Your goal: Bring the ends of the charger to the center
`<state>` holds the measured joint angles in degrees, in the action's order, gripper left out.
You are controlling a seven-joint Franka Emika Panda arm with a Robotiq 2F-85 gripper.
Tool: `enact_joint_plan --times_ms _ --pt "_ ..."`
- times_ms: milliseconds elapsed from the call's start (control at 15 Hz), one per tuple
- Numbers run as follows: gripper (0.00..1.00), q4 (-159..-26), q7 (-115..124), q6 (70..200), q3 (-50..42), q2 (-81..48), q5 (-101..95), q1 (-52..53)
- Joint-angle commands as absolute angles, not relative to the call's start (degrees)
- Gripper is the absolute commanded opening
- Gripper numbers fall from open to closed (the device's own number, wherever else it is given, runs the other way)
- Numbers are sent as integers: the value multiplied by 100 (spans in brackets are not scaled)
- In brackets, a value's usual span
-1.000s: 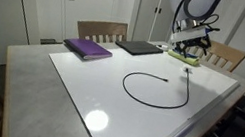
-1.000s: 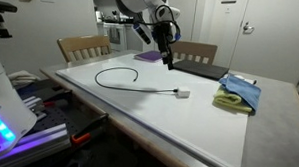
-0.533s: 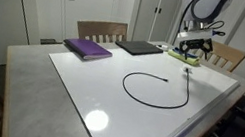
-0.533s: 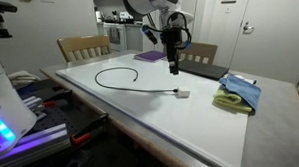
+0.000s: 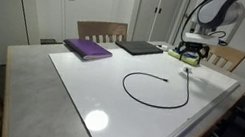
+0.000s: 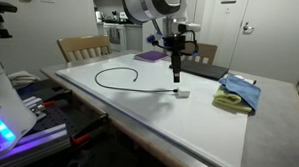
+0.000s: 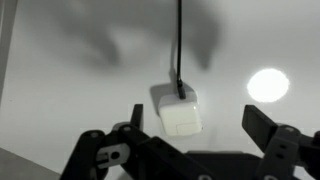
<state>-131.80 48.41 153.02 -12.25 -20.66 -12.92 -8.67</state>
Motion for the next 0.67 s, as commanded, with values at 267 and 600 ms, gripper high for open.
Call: enact_joint_plan --times_ms 267,600 --pt "100 -13372 2935 15226 -1309 -2081 69 -1001" --pt "100 -13351 2817 15067 -1608 -2229 -68 -824"
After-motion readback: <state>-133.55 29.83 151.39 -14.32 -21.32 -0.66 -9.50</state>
